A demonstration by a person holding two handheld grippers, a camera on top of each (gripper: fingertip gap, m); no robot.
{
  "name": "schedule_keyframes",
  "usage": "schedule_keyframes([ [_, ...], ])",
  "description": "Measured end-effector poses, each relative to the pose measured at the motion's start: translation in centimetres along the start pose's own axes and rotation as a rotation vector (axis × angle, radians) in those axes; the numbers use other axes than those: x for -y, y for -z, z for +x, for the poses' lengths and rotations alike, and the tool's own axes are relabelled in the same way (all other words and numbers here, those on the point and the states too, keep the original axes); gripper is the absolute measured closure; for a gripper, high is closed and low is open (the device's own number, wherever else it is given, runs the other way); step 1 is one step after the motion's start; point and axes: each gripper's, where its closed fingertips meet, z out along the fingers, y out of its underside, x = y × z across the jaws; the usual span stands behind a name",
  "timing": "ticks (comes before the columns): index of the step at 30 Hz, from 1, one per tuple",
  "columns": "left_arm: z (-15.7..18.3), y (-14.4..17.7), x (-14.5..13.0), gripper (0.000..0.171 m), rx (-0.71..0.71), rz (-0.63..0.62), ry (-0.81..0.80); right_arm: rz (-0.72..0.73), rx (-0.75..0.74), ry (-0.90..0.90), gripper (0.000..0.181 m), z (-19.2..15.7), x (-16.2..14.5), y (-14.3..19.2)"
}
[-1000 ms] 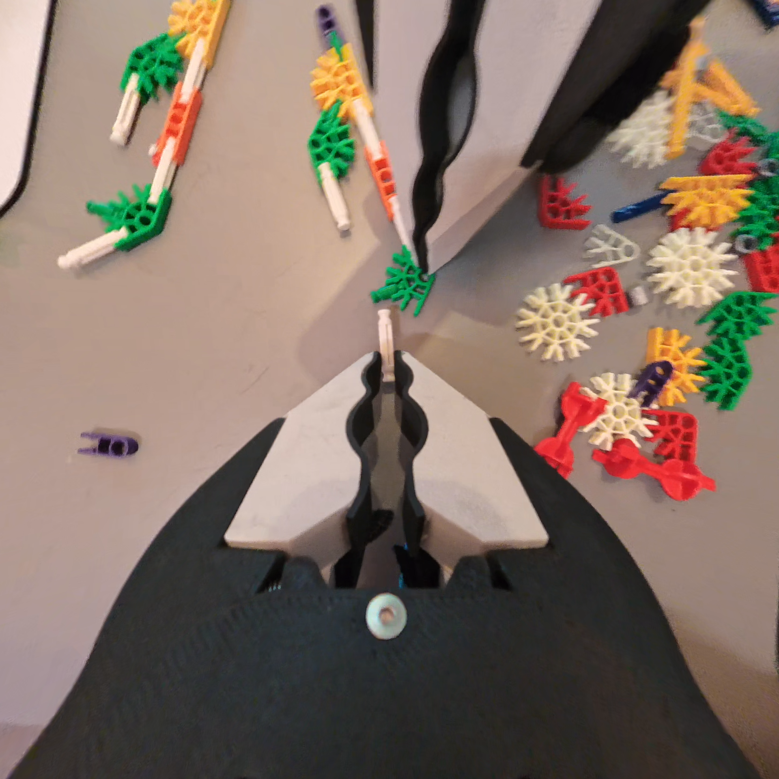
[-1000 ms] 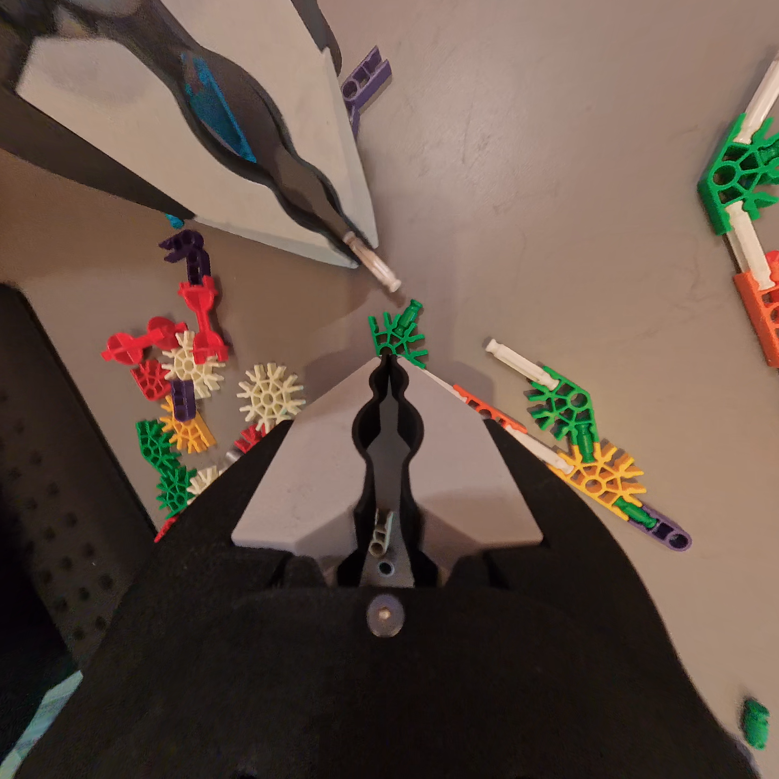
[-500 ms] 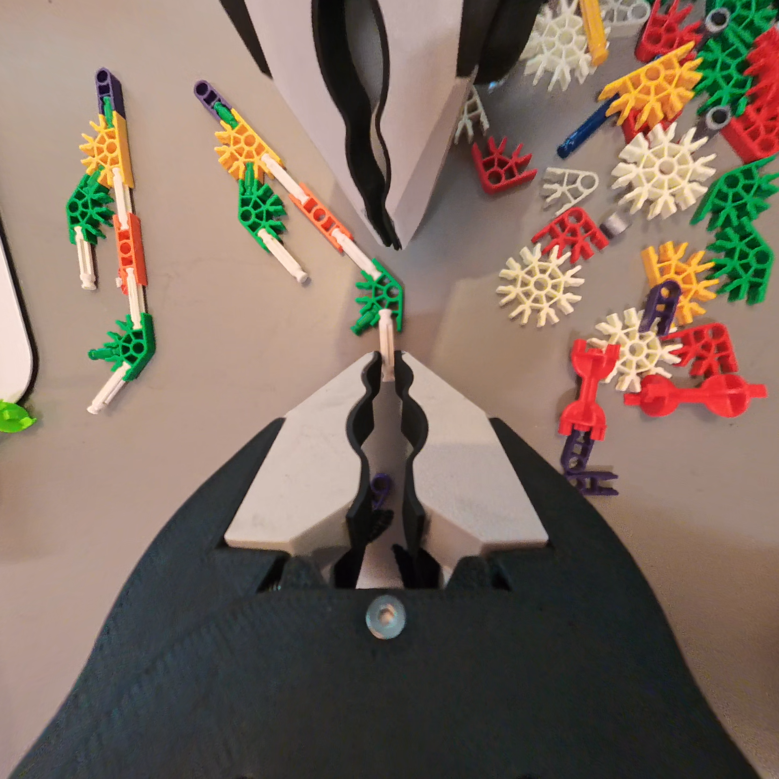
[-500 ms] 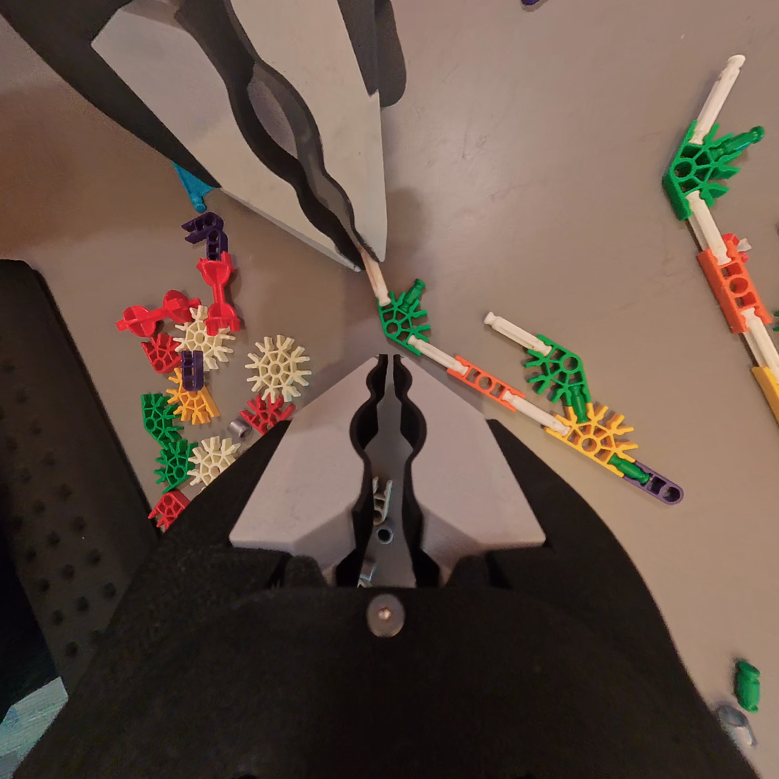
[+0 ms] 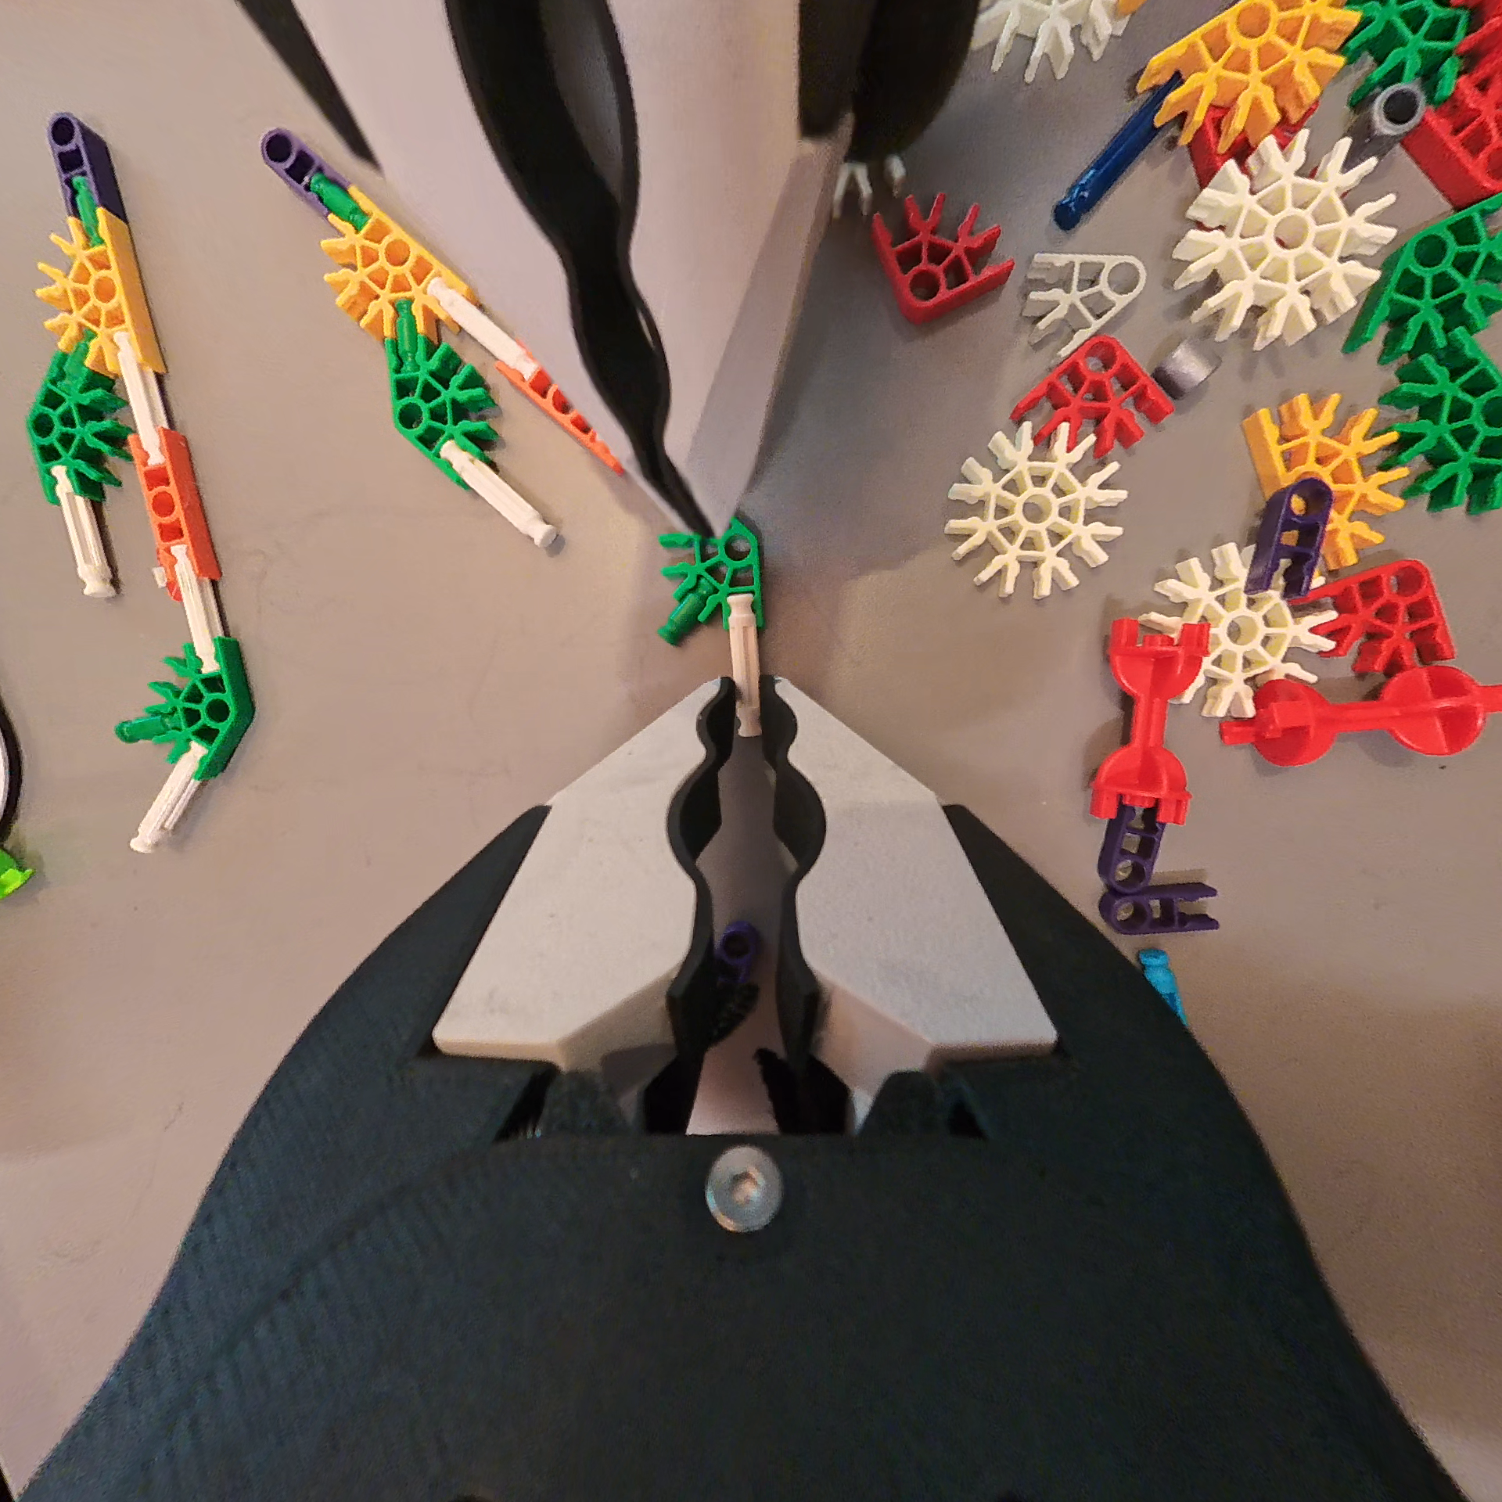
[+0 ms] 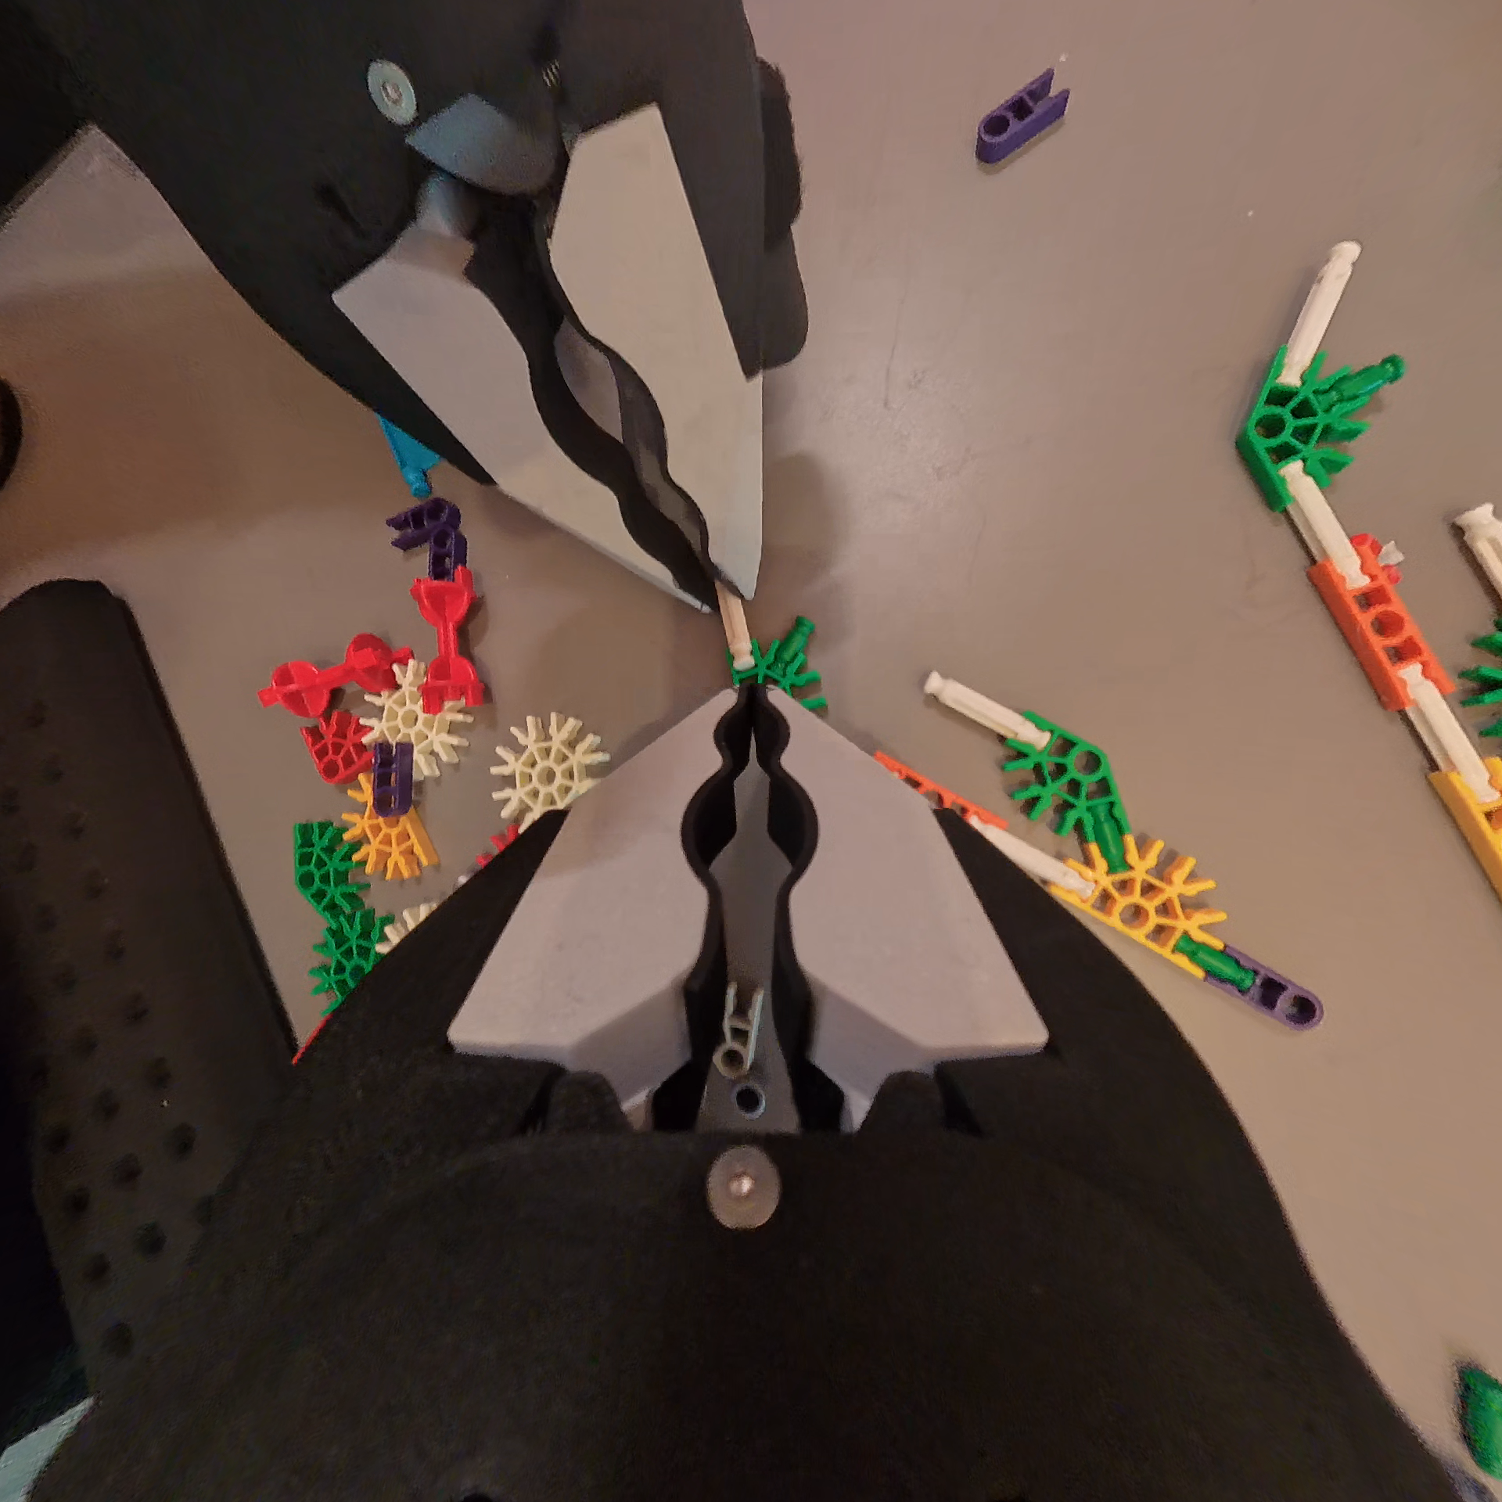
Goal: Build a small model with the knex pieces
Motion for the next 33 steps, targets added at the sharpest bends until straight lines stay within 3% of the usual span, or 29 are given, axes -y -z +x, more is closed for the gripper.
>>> schedule_keyframes([
  [8,-0.1,-0.1,0.0,0.168,-0.006,-0.023,-0.021,-0.041,0.014,-0.015,0.181,-0.1,0.0,-2.3],
  [19,-0.2,-0.3,0.2,0.168,-0.009,-0.056,-0.052,-0.169,0.009,-0.021,0.181,0.0,-0.5,-2.3],
  [33,-0.1,-0.5,0.4,0.169,0.030,-0.075,-0.038,-0.360,0.129,0.011,0.181,-0.1,-0.7,-2.3],
])
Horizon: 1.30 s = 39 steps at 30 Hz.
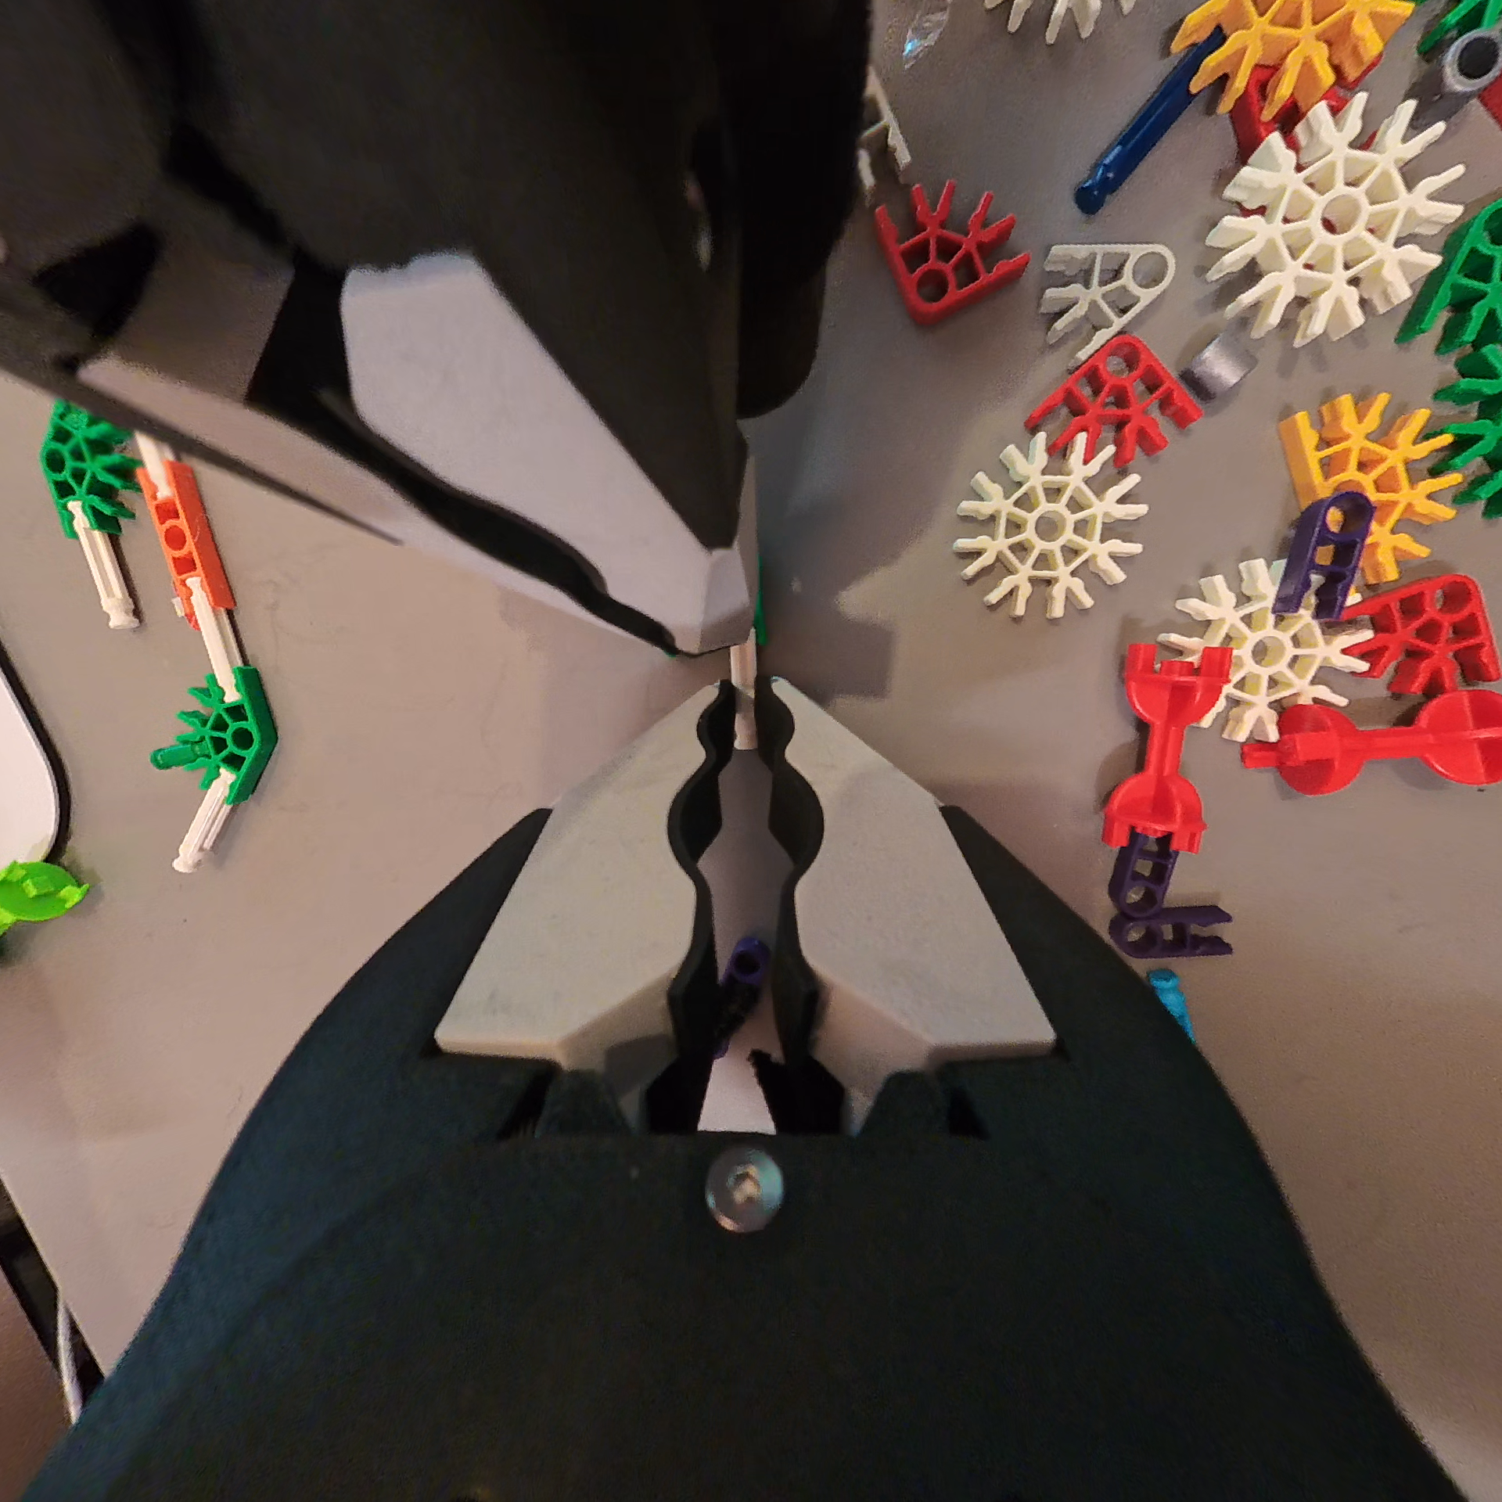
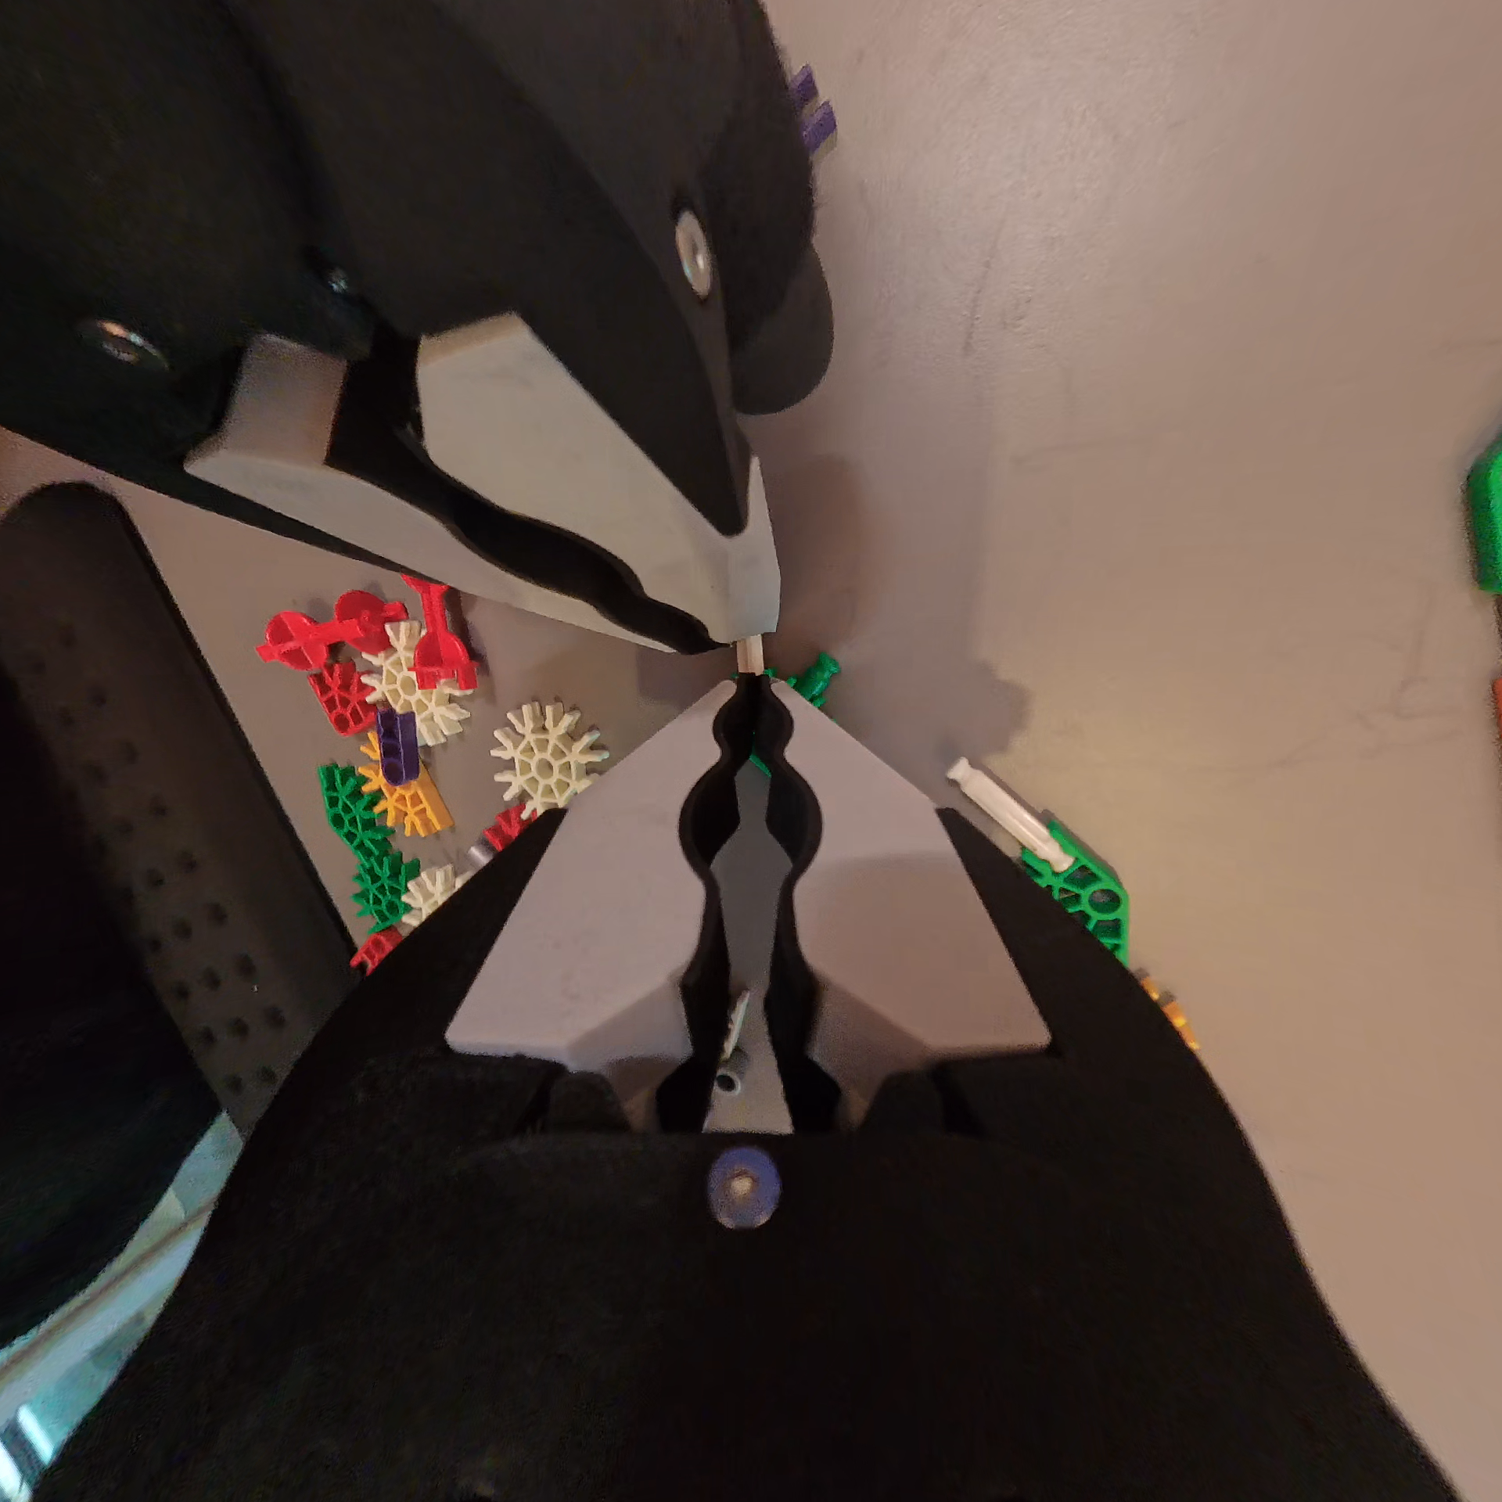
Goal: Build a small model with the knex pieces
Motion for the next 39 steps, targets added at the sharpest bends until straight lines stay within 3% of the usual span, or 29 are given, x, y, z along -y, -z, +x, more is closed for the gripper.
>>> schedule_keyframes([
  [6,0.1,0.0,0.0,0.170,0.014,0.002,-0.009,-0.100,-0.051,0.107,0.181,0.1,-0.1,0.0],
  [16,0.1,-0.1,0.1,0.171,0.038,-0.074,-0.047,0.088,-0.030,0.120,0.181,-0.1,-0.1,-0.2],
  [19,0.0,-0.1,0.0,0.170,0.022,-0.050,-0.014,0.072,-0.068,0.125,0.181,-0.2,0.0,-0.2],
  [24,-0.2,-0.3,0.6,0.169,0.018,-0.018,0.059,0.187,-0.034,0.057,0.181,0.5,-0.3,1.3],
  [32,-0.3,-0.3,0.6,0.166,0.026,0.009,0.140,0.161,-0.055,0.115,0.181,0.8,-0.9,0.9],
  [39,-0.8,0.4,-1.1,0.167,0.056,-0.041,0.156,0.302,-0.078,0.052,0.178,2.5,-1.9,6.5],
])
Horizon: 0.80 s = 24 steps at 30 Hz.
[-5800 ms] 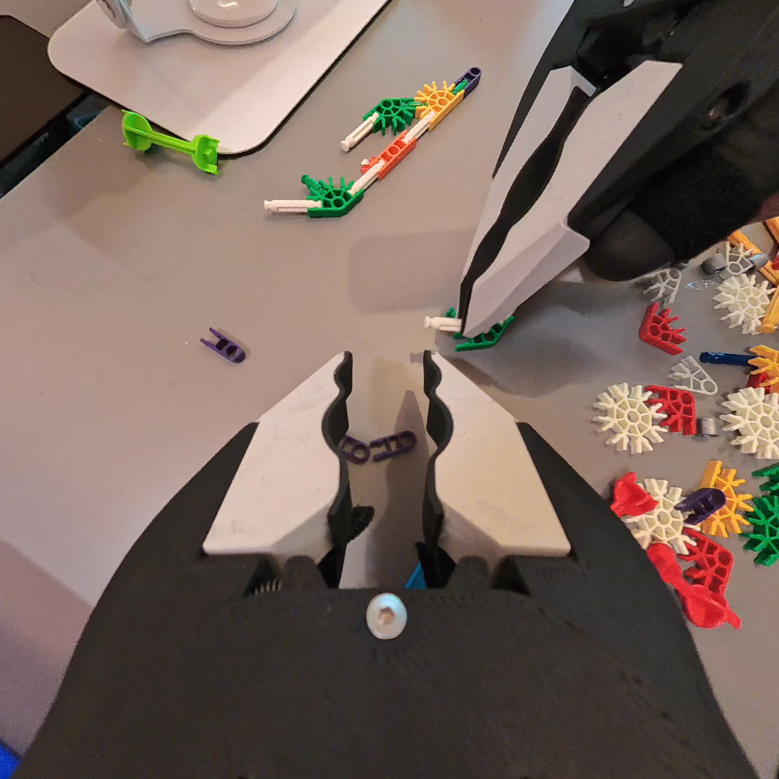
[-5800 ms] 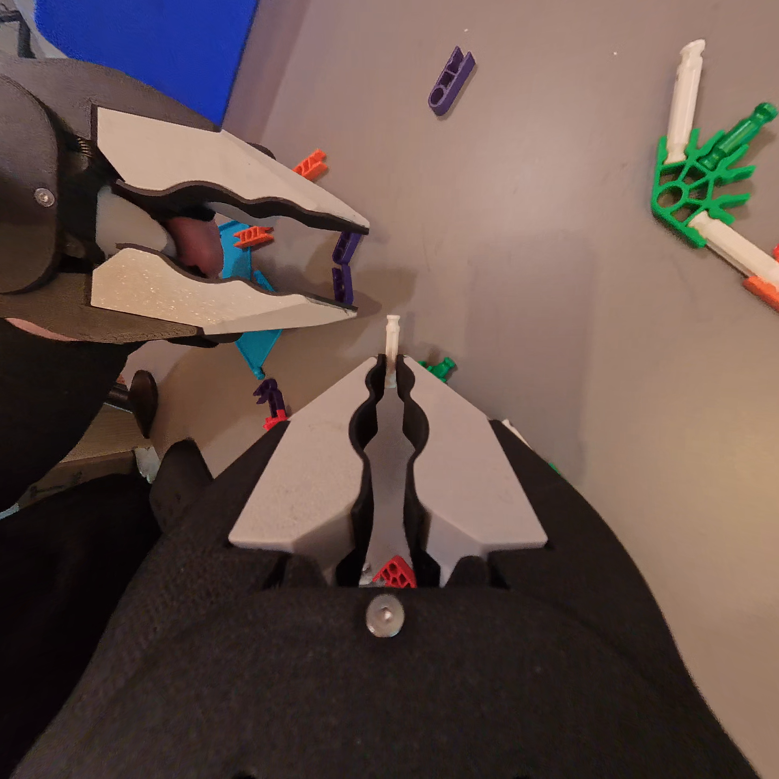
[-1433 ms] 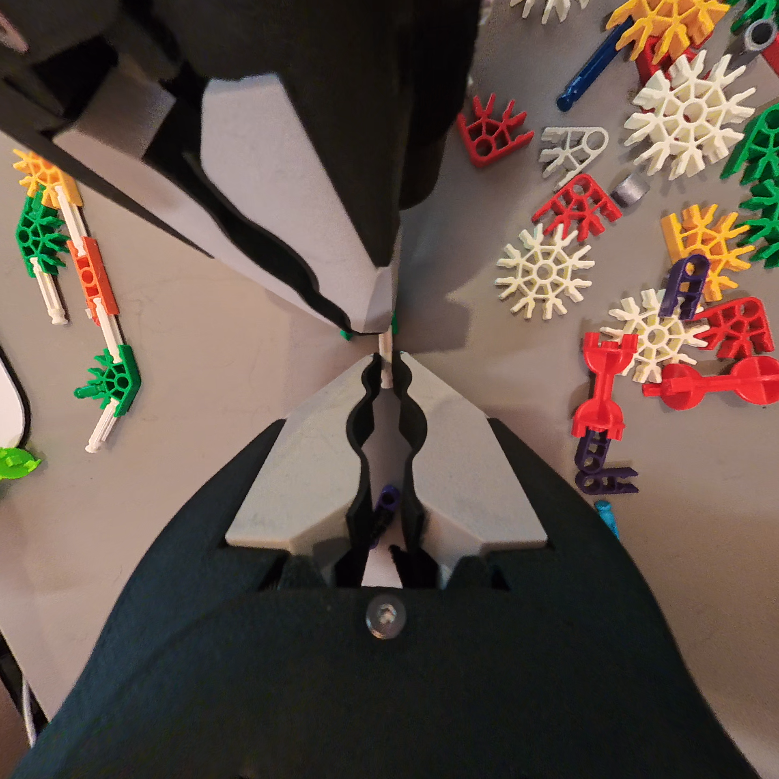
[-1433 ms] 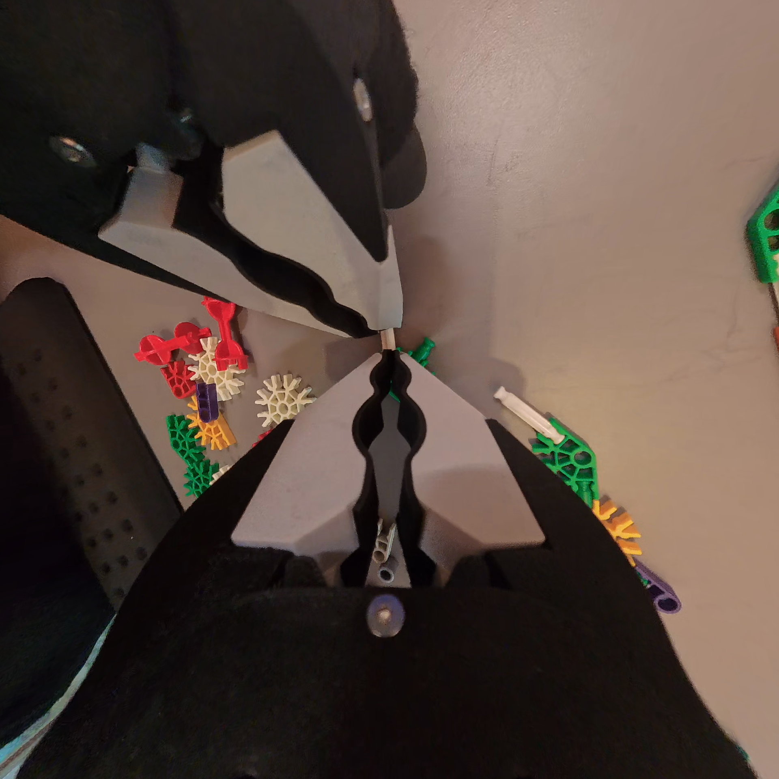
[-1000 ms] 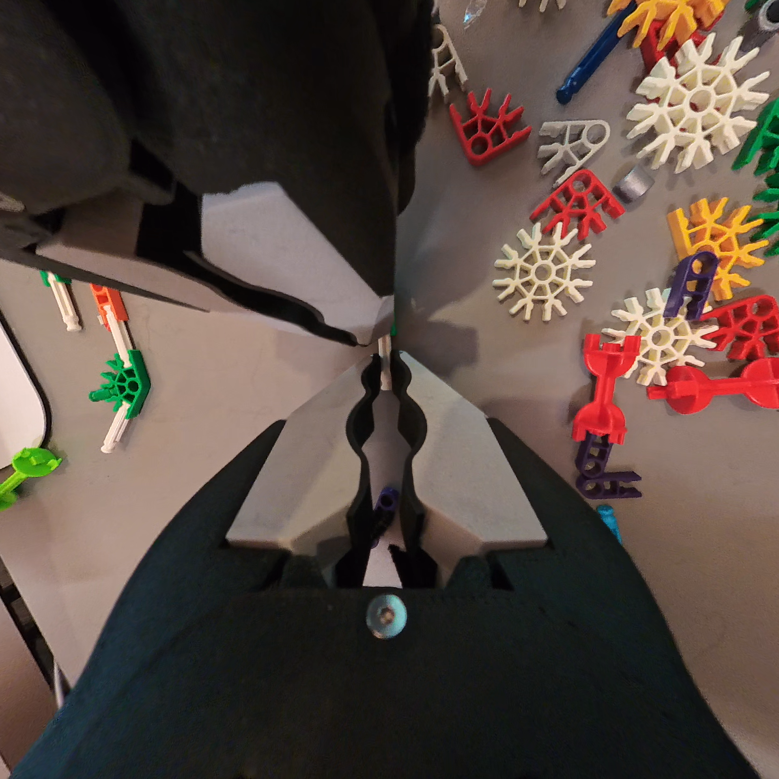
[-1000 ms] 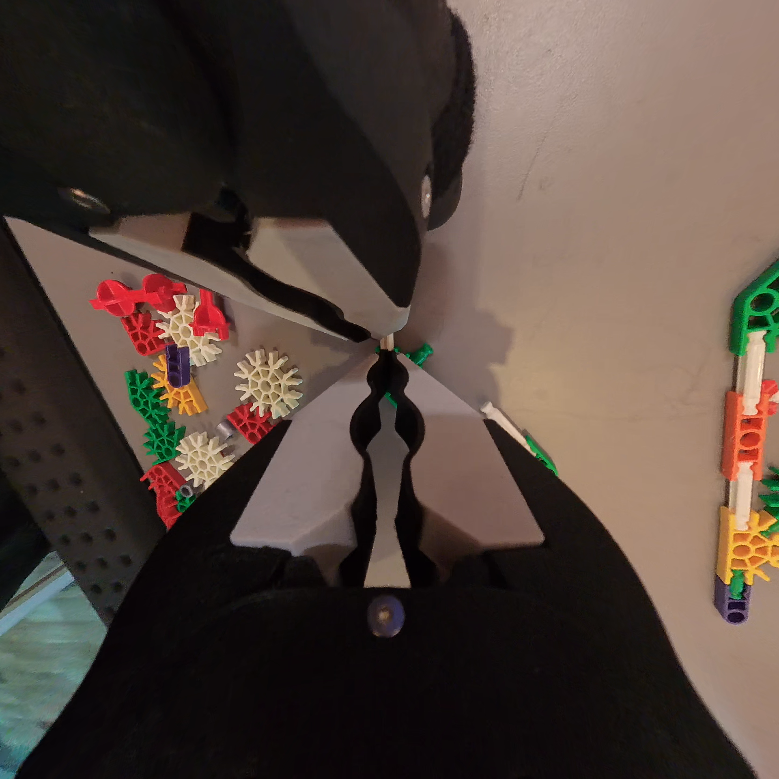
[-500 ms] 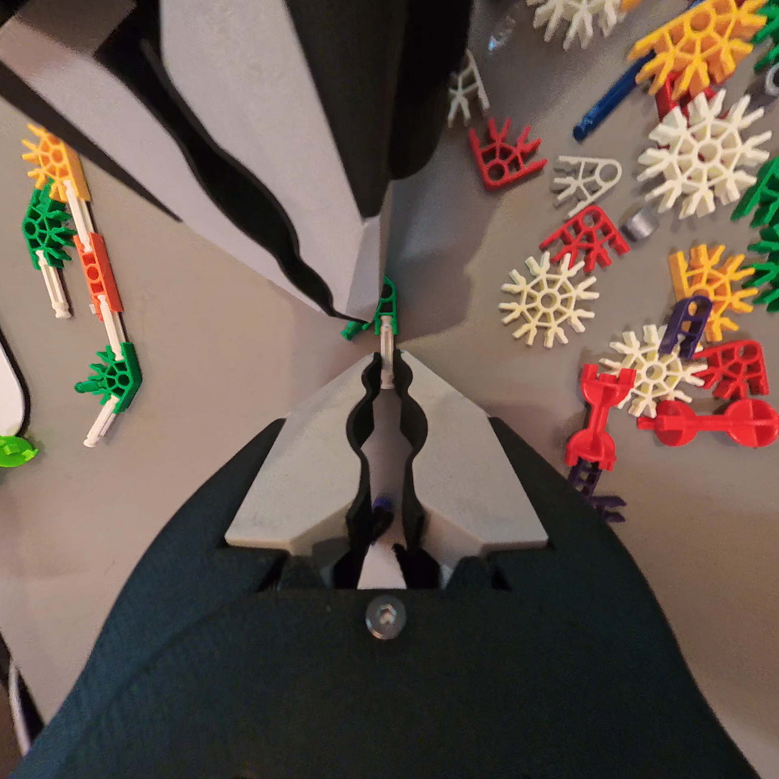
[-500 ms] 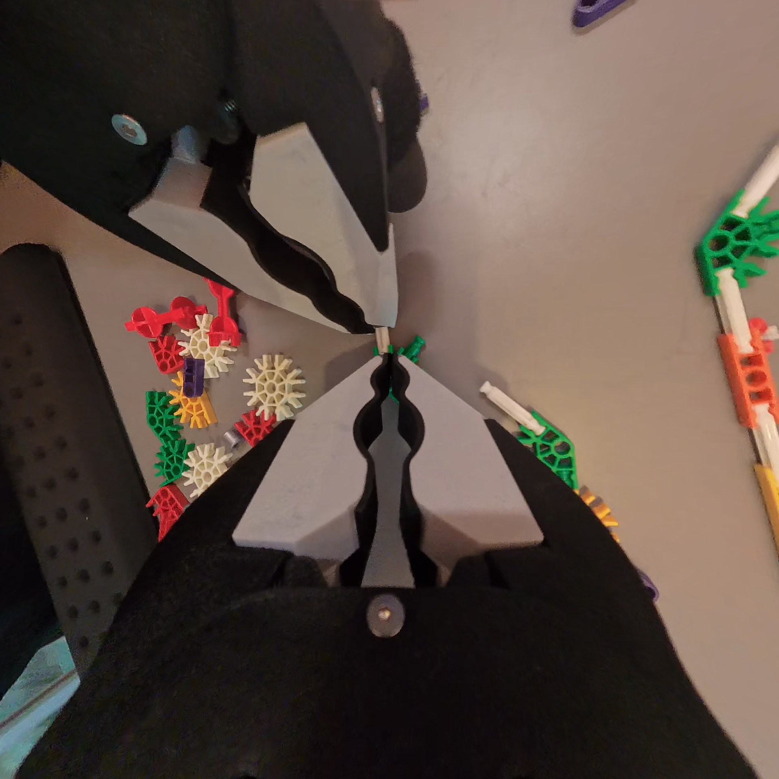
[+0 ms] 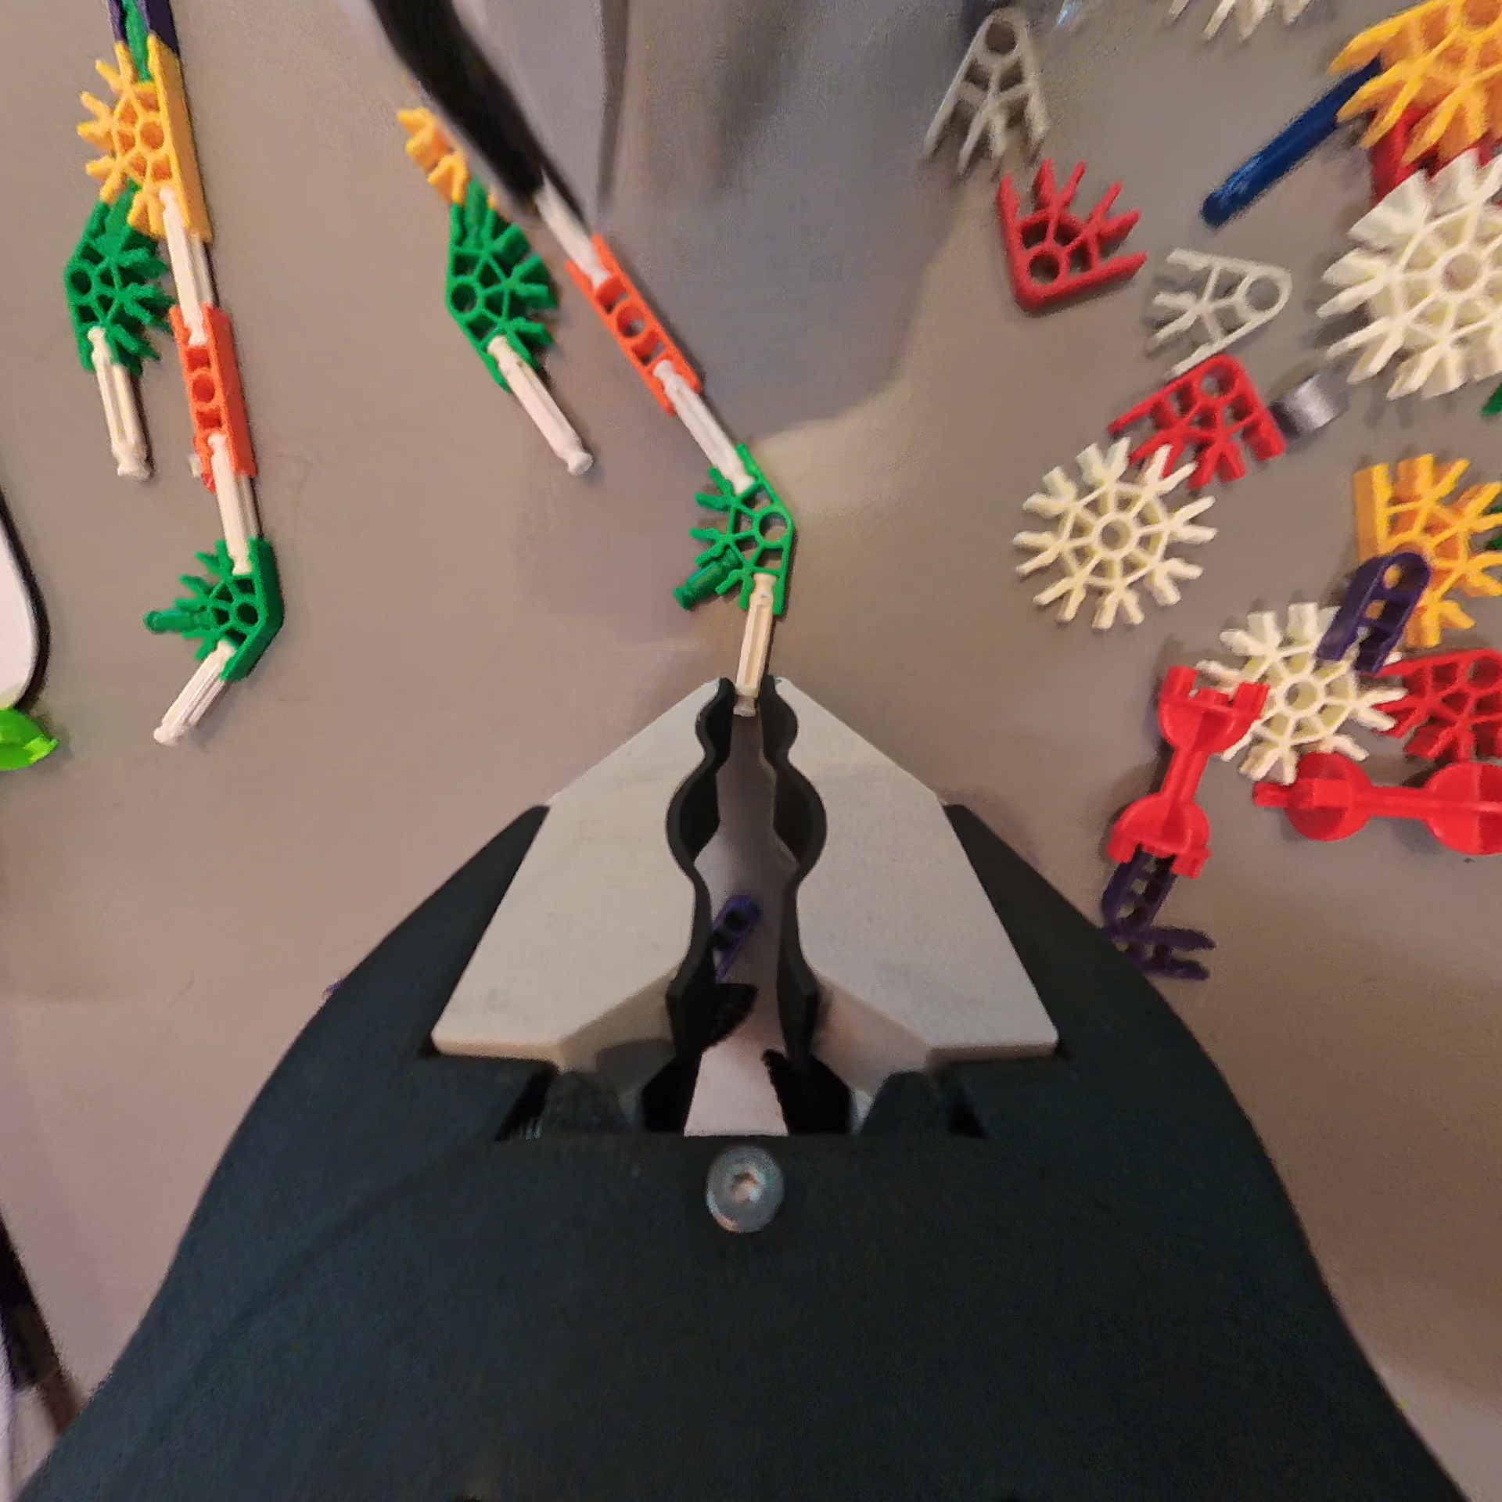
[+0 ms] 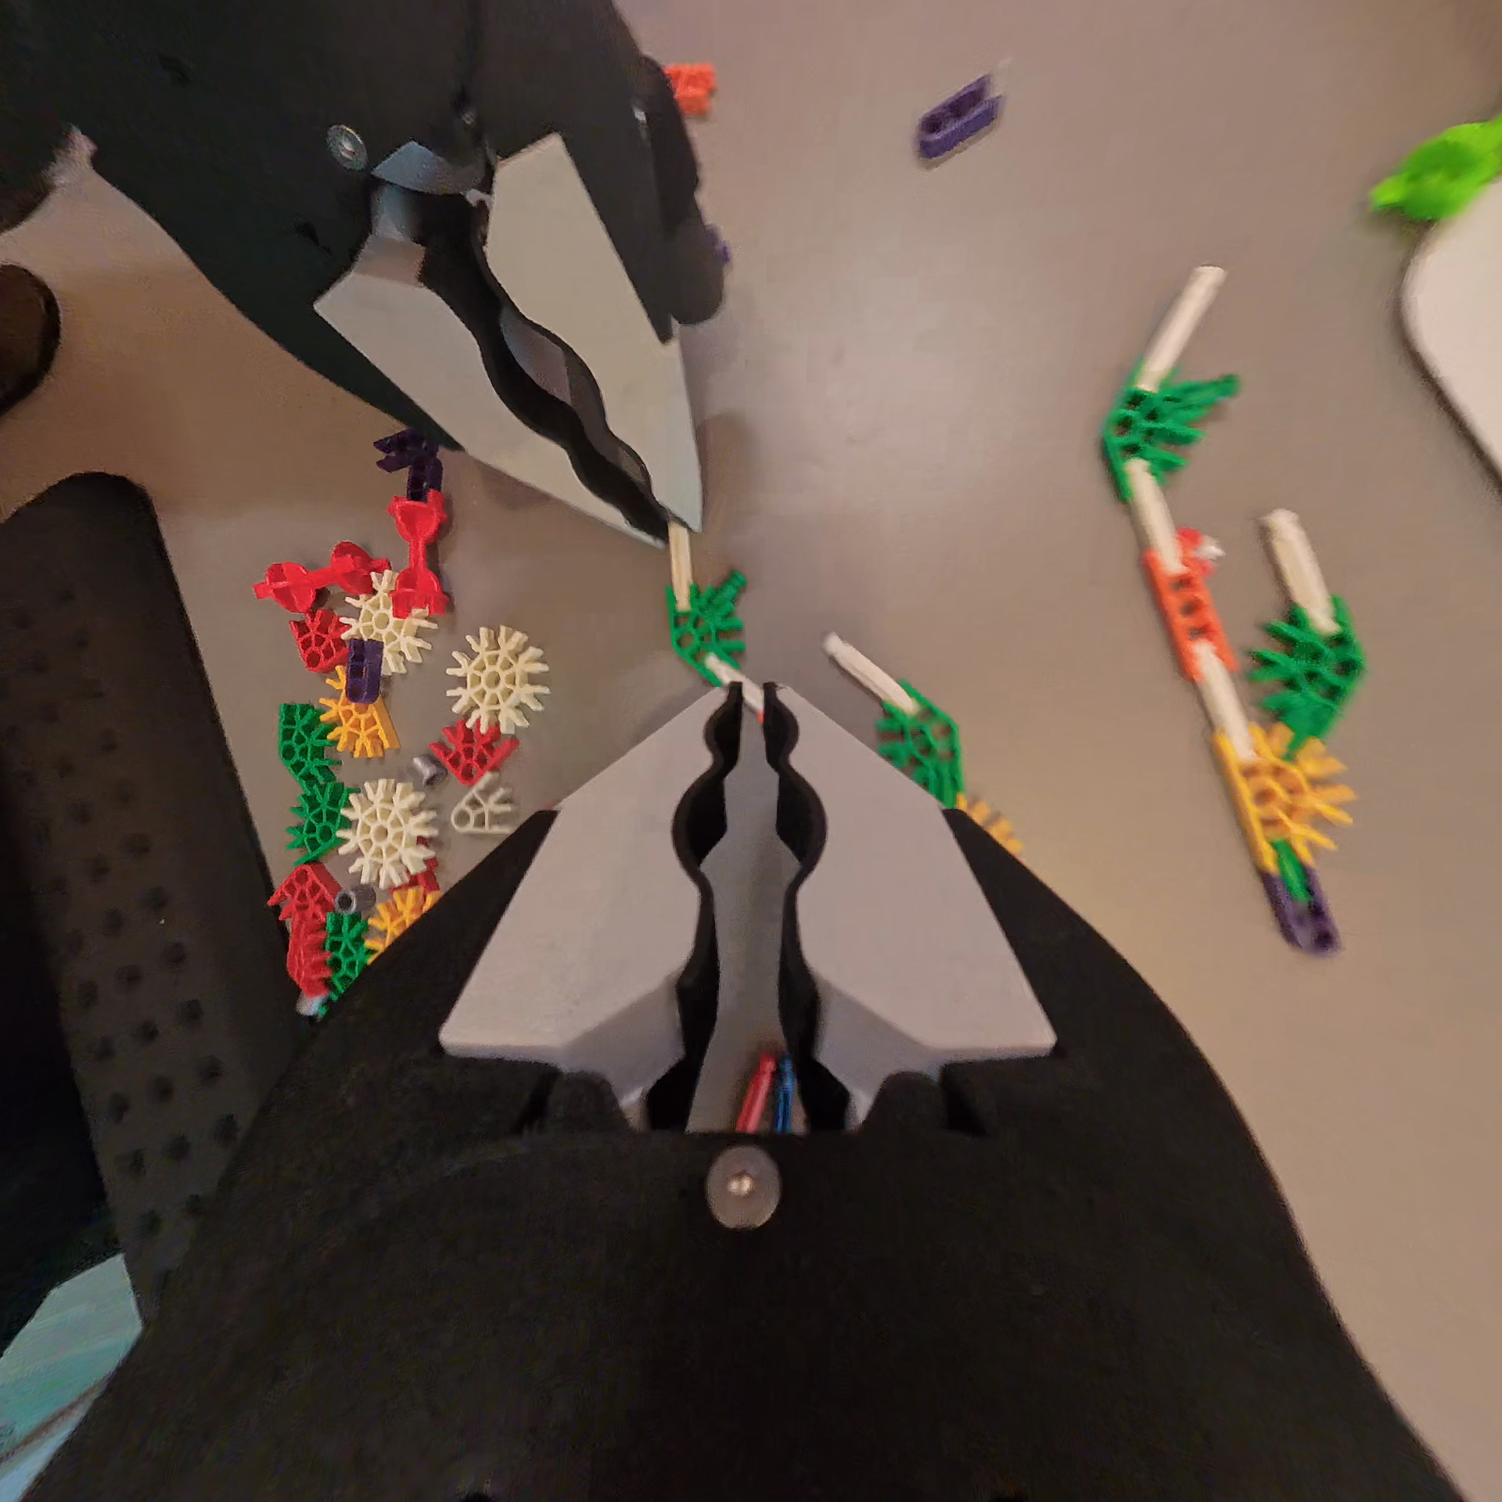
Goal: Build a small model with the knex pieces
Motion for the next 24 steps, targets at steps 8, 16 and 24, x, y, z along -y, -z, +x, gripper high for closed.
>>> schedule_keyframes([
  [8,-0.8,1.3,2.3,0.130,0.018,0.093,0.226,0.054,-0.094,-0.094,0.163,2.6,-5.3,5.7],
  [16,-1.8,-1.6,3.3,0.135,0.069,0.053,0.342,0.071,-0.159,-0.079,0.149,3.3,-7.7,5.7],
  [24,-0.2,-1.8,4.2,0.158,-0.003,0.027,0.236,0.011,-0.147,0.077,0.138,5.0,-6.3,1.8],
])
